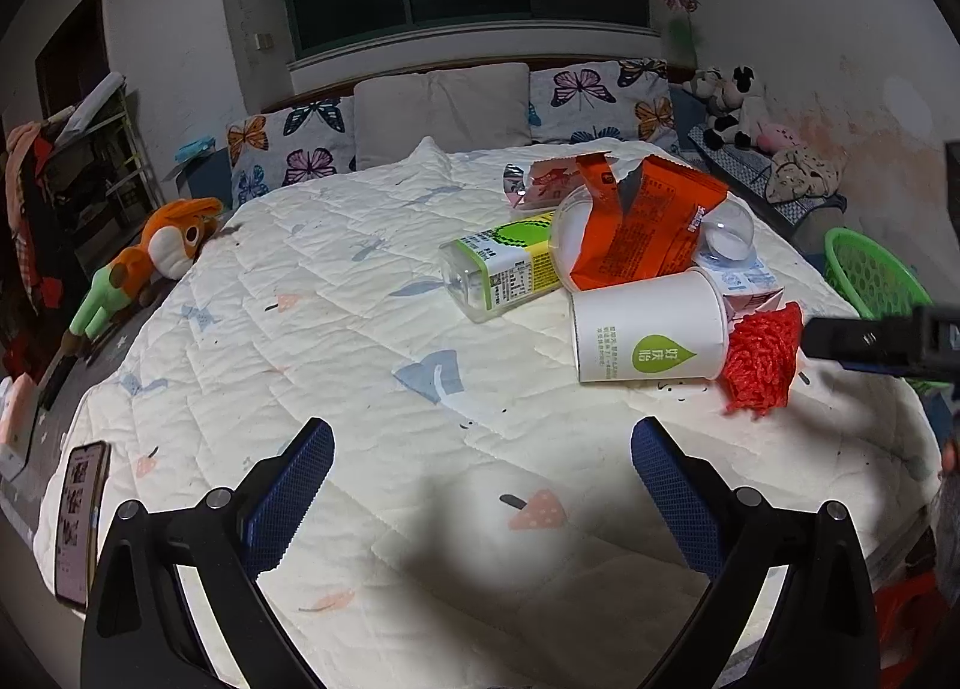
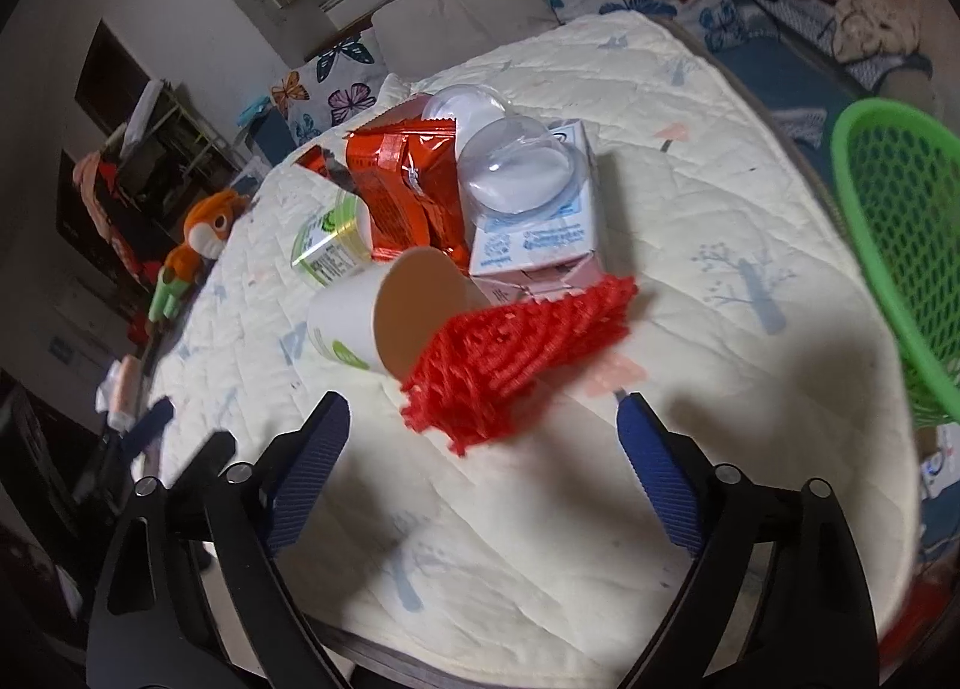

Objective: Collect trash
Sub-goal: 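Grasp the red mesh fruit net with the right gripper, then release the red net into the basket while the left gripper grasps the paper cup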

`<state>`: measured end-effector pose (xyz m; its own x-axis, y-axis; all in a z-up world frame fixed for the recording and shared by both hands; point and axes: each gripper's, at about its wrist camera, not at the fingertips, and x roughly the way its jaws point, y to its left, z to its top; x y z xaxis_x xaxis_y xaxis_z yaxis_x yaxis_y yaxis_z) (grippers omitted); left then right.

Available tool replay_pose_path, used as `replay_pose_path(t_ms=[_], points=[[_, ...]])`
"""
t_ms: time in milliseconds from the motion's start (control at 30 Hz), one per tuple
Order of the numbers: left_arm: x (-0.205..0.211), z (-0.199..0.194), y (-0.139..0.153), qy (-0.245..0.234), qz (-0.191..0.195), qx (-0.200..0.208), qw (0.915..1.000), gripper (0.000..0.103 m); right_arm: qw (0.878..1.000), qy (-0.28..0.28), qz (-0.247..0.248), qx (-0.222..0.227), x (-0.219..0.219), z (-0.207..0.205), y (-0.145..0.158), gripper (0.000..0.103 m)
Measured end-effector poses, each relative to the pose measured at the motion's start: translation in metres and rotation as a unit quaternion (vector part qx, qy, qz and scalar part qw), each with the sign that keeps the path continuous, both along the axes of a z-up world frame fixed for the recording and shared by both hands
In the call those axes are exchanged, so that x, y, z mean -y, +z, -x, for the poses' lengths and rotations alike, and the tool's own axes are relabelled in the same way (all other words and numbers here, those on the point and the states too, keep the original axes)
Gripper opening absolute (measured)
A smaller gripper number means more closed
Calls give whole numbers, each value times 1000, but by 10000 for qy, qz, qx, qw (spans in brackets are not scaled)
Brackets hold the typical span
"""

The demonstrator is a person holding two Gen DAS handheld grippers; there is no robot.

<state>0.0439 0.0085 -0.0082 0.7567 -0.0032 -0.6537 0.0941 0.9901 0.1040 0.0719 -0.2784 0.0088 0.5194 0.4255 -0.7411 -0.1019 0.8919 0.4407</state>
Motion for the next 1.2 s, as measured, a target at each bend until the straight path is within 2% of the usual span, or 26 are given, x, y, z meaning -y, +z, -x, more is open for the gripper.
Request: replay_pose_path(t_ms=[233, 367, 533, 600, 667, 733, 933, 1067, 1200], points=[[6, -11, 2, -387, -102, 57, 9992, 96, 9958, -178, -731, -518, 4, -27, -16, 80], [9, -21, 5, -763, -82, 23, 9971, 96, 9886, -283, -1199, -862, 10, -38, -29, 70], [19, -31, 9, -1370, -182, 37, 9904, 96, 9836, -294, -1462, -1012, 18, -41, -34, 55], [25, -37, 11, -1704, -206, 14, 9852, 96, 9840, -275, -1481, -953, 21, -38, -32, 45], [31, -42, 11, -1911, -295, 43, 9811, 96, 9842, -262, -1499, -910, 25, -35, -30, 43], [39, -47, 11, -2287, -420, 48, 9726, 96, 9866, -247, -1397, -808, 29, -30, -25, 39], [58, -63, 5, -3045, -677, -23, 9501, 95, 9899, -263, -1248, -617, 47, -9, -15, 39], [67, -72, 1, -3646, -814, -115, 9275, 96, 9907, -363, -1202, -515, 67, 2, -8, 39], [72, -79, -3, -4033, -899, -176, 9105, 96, 9908, -576, -1151, -408, 91, 12, -1, 39]])
